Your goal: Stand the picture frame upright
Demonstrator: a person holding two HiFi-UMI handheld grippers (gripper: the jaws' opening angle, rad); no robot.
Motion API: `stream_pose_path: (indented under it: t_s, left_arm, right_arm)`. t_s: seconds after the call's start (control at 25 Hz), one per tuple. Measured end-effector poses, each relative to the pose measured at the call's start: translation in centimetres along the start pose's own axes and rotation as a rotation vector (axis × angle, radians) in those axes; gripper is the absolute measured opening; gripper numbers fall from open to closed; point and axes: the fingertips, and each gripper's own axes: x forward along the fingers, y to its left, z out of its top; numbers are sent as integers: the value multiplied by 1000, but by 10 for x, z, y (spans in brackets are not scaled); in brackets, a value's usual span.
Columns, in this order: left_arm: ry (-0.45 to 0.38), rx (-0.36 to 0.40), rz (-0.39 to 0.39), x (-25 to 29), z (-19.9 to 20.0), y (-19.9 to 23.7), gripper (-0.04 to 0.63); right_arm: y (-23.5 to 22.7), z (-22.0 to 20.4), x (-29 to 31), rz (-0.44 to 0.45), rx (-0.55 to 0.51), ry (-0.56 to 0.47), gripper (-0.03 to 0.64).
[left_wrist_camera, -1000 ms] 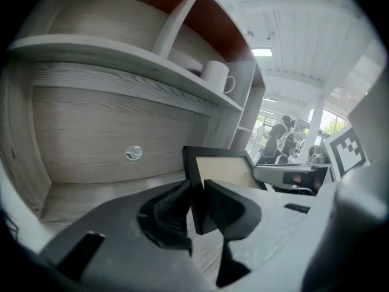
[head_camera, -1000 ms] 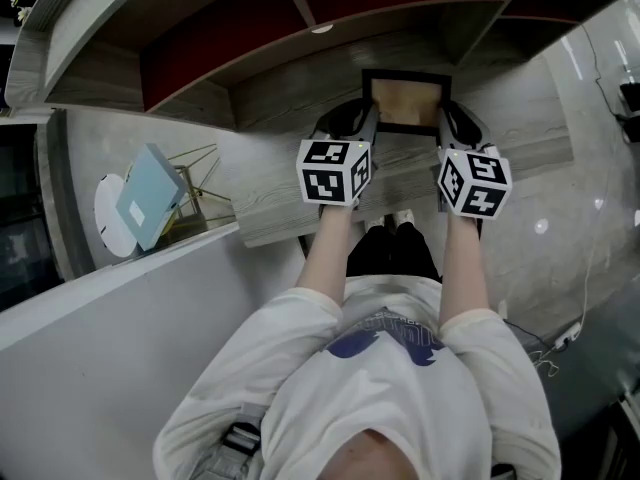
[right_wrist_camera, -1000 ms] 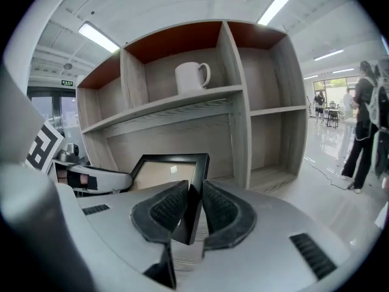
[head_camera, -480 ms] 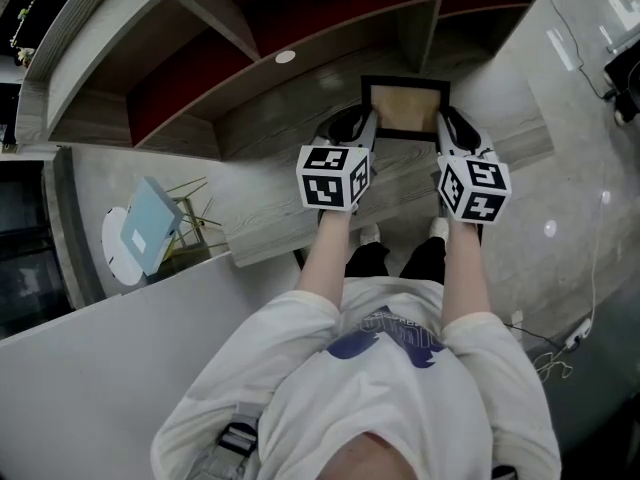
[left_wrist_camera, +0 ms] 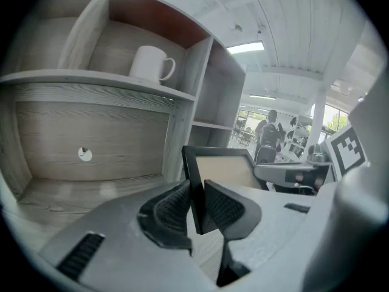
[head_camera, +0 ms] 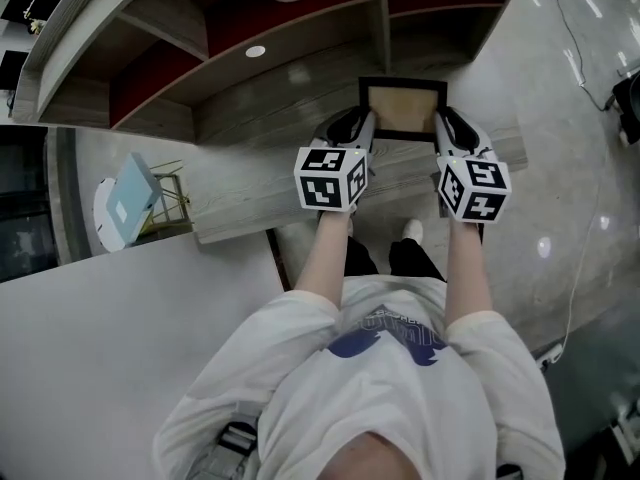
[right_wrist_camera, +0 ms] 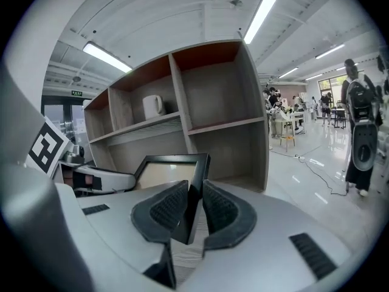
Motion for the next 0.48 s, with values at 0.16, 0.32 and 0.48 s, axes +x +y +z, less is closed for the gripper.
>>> stream_pose_path:
  t_s: [0.16,0.32,0.48]
  left_arm:
    - [-11,-28,34,11,-5,-28,77]
    - [-16,-40,56,16,-7,-47,77]
    - [-16,-40,78,19,-7,-46,77]
  right_arm:
    - [-28,0,-12,44,-22,12,69]
    - [-45,1,-18,75,-34,17,69]
    - [-47,-1,-14,96,-34,13,71]
